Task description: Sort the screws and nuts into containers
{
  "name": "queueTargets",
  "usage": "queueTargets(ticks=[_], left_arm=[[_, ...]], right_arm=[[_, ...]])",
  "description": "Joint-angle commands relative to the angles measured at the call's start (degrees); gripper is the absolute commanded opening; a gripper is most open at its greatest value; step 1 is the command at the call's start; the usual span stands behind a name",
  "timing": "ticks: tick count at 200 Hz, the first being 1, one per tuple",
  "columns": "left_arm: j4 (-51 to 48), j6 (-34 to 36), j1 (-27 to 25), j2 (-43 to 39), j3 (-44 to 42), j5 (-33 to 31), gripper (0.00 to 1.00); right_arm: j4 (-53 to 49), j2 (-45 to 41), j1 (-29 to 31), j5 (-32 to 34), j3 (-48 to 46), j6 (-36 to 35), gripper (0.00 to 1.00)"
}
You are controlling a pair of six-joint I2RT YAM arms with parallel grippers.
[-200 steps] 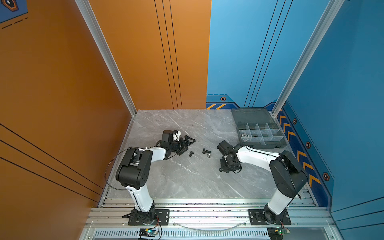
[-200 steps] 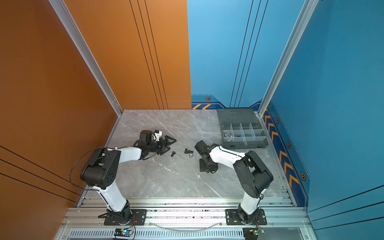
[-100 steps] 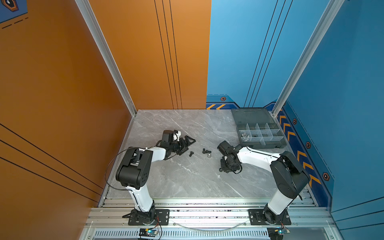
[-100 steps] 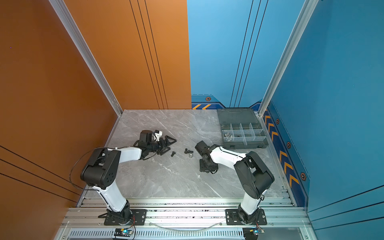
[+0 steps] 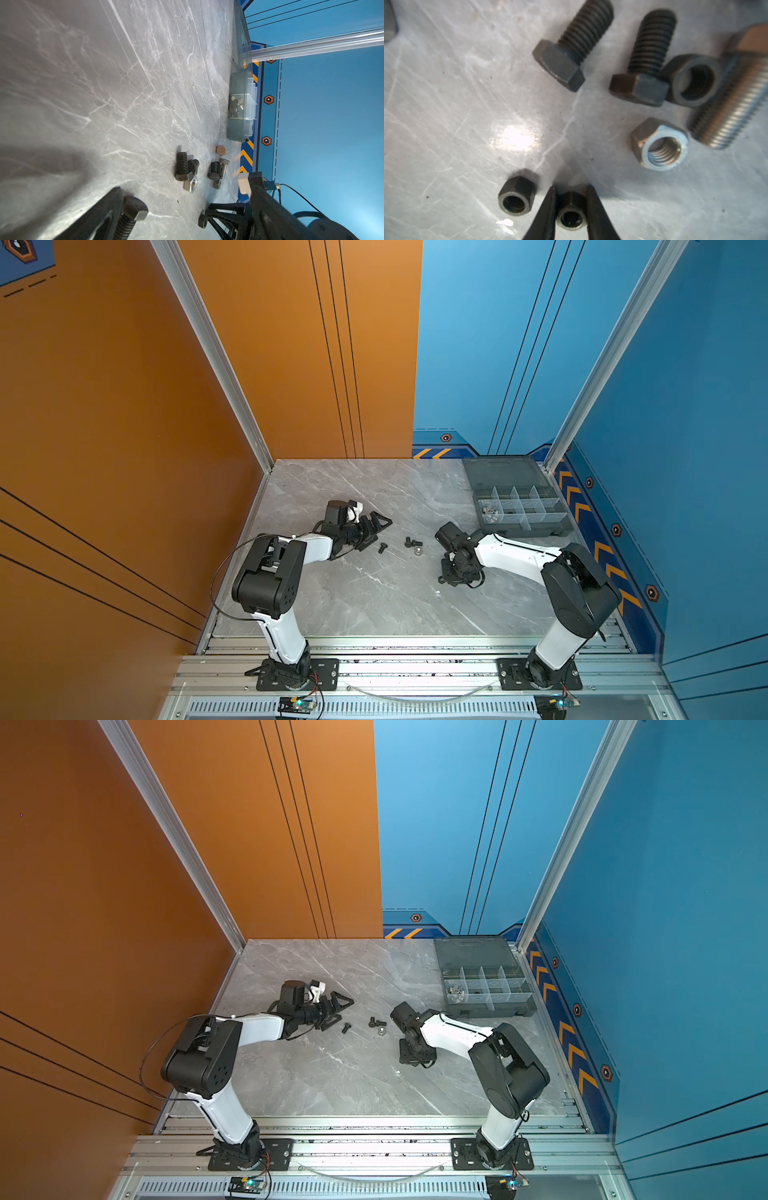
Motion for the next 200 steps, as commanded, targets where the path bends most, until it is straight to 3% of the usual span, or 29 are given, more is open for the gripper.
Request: queueTargets(ticks=[1, 70, 95, 147, 200], left_arm=[[0.0, -0.2, -0.4, 1.1, 1.2, -0.5, 0.98], [0.0, -0.1, -0.4, 0.9, 0.9, -0.6, 0.98], [0.1, -0.1, -0.4, 0.8, 0.9, -0.6, 0.98], [0.1, -0.1, -0.5, 0.5, 1.0, -0.9, 0.98], [0.0, -0.1, -0.4, -0.1, 1.3, -0.9, 0.98]], right_arm=[[-3.3, 1.8, 0.6, -2.8, -3.1, -0.3, 0.19], [-3.0, -0.5, -0.2, -1.8, -0.2, -1.6, 0.01], [-3.0, -2.8, -2.5, -3.5, 3.1, -3.5, 0.0], [-3.3, -6.9, -12.3, -10.8, 9.6, -8.1, 0.0], [-4.8, -3.7, -27.2, -8.8, 20.4, -13.6, 0.0]])
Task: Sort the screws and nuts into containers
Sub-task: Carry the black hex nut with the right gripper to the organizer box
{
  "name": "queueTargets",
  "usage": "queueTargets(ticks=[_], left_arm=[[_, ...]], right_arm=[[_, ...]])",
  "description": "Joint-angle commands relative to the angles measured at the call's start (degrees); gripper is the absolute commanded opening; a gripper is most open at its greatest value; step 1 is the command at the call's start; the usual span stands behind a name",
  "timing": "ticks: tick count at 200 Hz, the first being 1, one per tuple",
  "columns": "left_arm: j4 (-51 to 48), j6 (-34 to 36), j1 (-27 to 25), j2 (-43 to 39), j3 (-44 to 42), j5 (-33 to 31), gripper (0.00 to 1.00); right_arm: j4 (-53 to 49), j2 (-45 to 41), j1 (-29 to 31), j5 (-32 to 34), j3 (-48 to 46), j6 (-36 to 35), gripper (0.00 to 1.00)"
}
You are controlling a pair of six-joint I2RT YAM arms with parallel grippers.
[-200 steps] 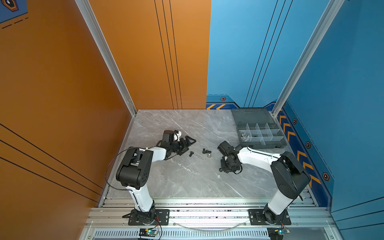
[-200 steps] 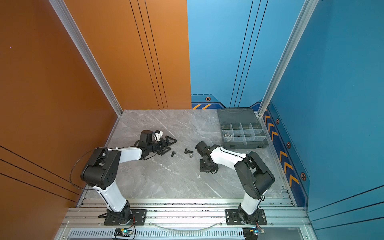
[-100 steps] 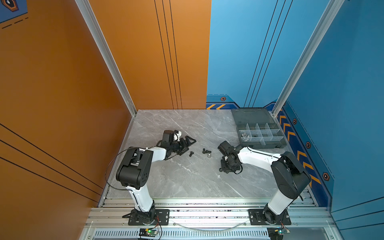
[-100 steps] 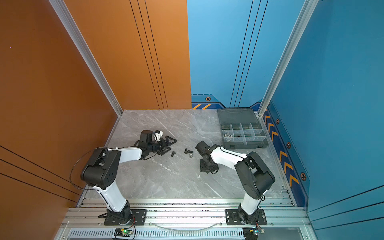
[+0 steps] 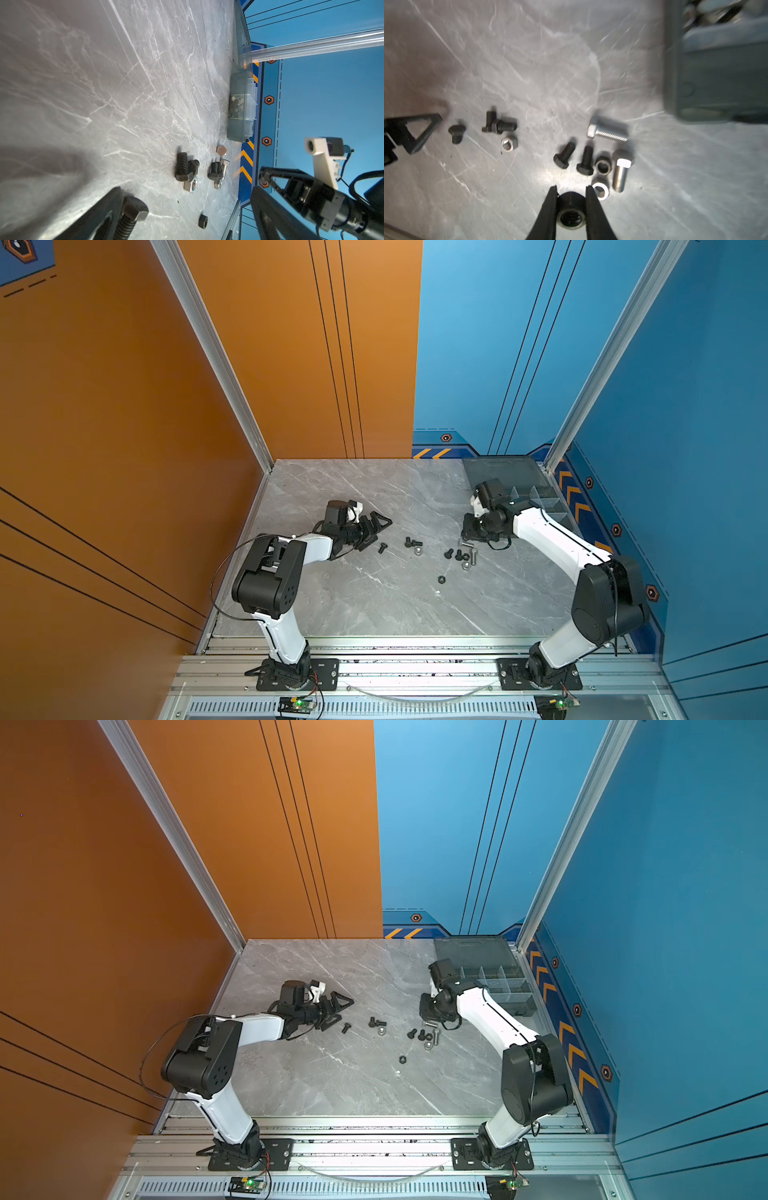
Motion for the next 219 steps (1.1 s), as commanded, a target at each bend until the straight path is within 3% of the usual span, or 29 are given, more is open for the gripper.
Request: queueTargets(ticks=[1, 35, 77, 172, 219], left_arm=[[0.0, -0.1, -0.4, -0.1, 1.3, -0.7, 0.98], [0.0, -0.2, -0.4, -1.0, 1.2, -1.2, 0.98], [0.0, -0.3, -0.8, -2.1, 0.4, -2.3, 0.98], [0.0, -0.2, -0.7, -4.3, -0.9, -3.3, 0.98], [0.1, -0.3, -0.6, -4.6, -1.1, -3.6, 0.98]], right_arm=[[-2.4, 2.6, -6.0, 0.8, 5.8, -4.0, 0.0], [-1.8, 9.7, -15.5, 3.5, 14.1, -3.5, 0.0], [-1.7, 18.8, -21.3, 5.2, 23.1, -3.0, 0.0], [-2.4, 29.7, -24.4, 3.1, 30.1, -3.2, 0.0], [-3.2, 32.0, -24.2, 3.2, 32.9, -3.5, 0.07]])
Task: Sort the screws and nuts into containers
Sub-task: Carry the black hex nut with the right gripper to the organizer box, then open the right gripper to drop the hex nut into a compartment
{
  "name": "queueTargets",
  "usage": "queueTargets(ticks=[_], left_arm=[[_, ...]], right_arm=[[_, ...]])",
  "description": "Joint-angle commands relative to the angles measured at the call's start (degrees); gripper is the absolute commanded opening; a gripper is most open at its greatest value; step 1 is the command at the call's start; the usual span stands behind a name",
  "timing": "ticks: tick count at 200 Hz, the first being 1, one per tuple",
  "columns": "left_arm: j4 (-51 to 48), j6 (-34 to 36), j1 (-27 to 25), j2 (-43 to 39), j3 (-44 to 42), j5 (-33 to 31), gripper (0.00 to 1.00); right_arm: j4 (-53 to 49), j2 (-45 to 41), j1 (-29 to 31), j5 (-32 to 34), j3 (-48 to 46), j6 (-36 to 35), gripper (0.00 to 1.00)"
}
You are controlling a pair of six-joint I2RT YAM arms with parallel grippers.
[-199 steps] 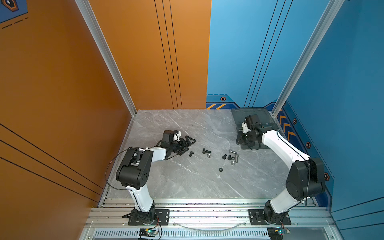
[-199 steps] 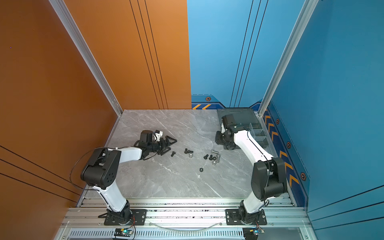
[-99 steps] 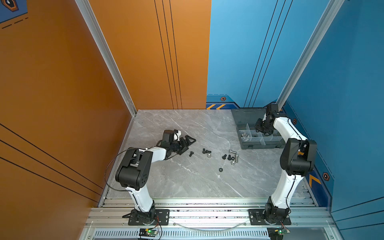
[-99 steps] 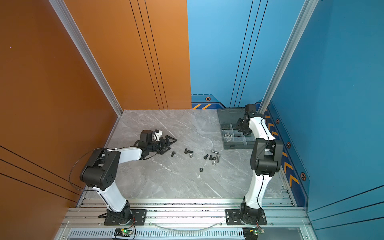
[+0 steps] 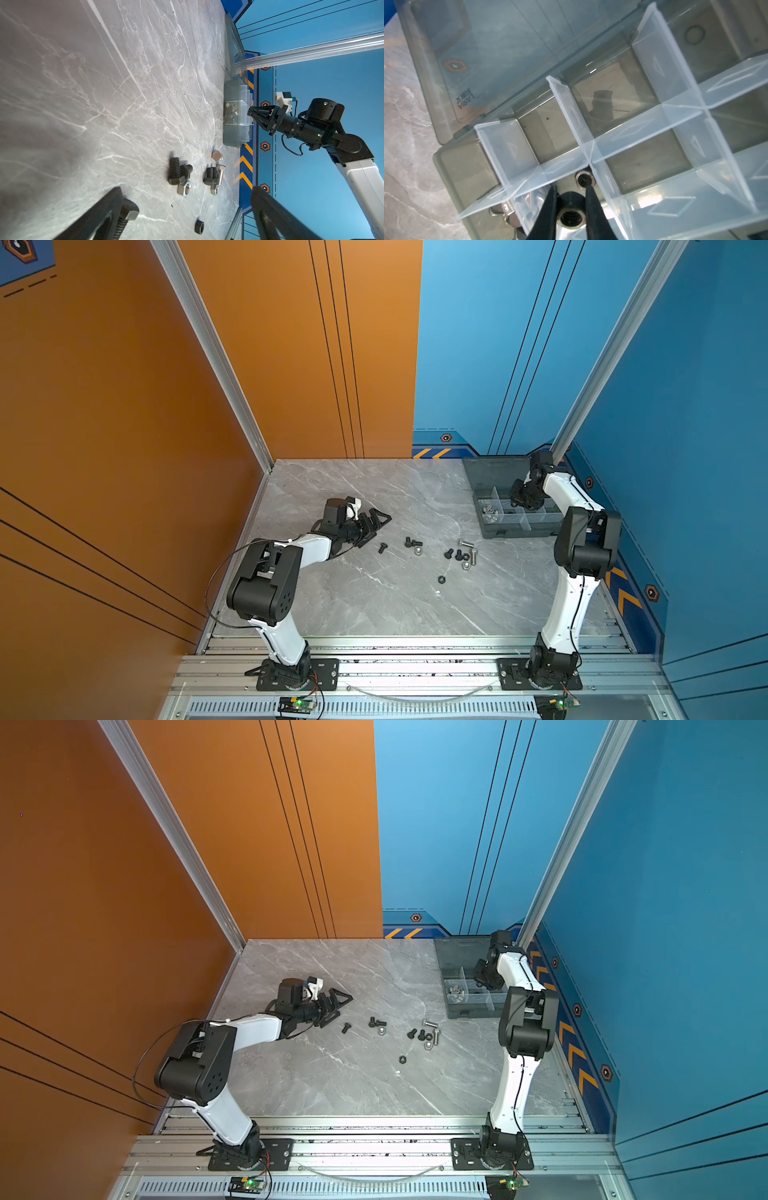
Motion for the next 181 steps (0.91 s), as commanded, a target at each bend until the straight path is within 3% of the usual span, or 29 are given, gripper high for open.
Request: queueTargets(ticks=[1, 22, 41, 101, 181], left_arm=[[0.1, -0.1, -0.3, -1.6, -0.8, -1.0, 0.98], [0.0, -0.1, -0.3, -1.7, -0.7, -0.9, 0.98], [-0.1, 0.0, -0.3, -1.8, -0.6, -0.8, 0.98], [-0.1, 0.2, -0.3, -1.9, -0.7, -0.9, 0.98], [-0.1, 1.3, -1.1, -3.4, -2.5, -1.4, 0.98]], right_arm=[[-1.9, 0.8, -0.1, -0.2, 2.5, -1.1, 0.08], [-2.2, 1.0, 0.0, 0.7, 3.0, -1.5, 0.27], [-3.2, 1.0, 0.0, 0.8, 4.1, -2.2, 0.35], [-5.5, -2.9, 0.7, -1.9, 4.3, -3.7, 0.38], [-4.5, -21.0, 11.9, -9.5, -14.0, -4.9, 0.44]])
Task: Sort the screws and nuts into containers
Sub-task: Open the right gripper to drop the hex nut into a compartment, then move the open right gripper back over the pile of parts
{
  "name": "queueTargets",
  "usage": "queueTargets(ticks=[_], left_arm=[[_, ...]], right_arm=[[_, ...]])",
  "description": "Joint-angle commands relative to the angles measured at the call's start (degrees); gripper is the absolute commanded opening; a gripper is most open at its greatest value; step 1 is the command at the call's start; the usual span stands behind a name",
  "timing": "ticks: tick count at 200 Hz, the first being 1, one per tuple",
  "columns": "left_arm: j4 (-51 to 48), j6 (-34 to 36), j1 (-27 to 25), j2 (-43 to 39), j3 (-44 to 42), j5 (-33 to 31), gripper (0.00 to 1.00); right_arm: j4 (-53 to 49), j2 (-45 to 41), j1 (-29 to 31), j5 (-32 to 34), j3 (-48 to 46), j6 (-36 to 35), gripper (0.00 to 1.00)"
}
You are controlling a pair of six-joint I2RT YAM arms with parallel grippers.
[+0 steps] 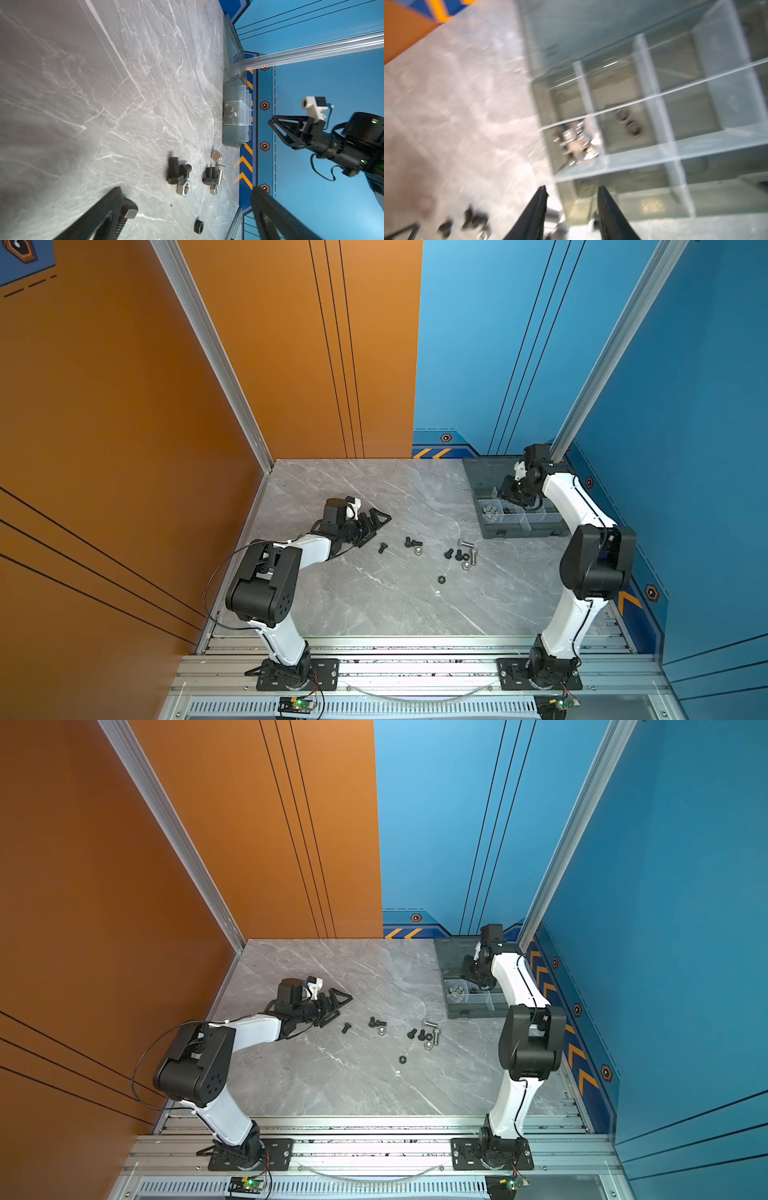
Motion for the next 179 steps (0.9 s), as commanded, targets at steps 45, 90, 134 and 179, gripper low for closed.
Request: queueTargets(ticks=[45, 90, 134, 179], left_arm=[[-0.1, 1.7, -1.6, -1.0, -0.9, -0.2, 0.98], [0.0, 1.5, -1.8, 0.1, -0.2, -0.4, 0.98], [0.0, 1.1, -1.2, 2.5, 1.3, 1.0, 0.98], [-0.1, 0.9, -1.2, 2.1, 0.9, 0.7, 0.98]], right_arm=[[1.0, -8.6, 12.3, -2.4, -14.7, 2.6, 0.46], [3.8, -10.0, 19.5, -1.3, -22.9, 7.0, 0.47], [5.4, -9.6, 25.4, 0.9, -27.5, 7.3, 0.48], [5.2, -9.5, 29.9, 2.0, -28.8, 9.2, 0.48]])
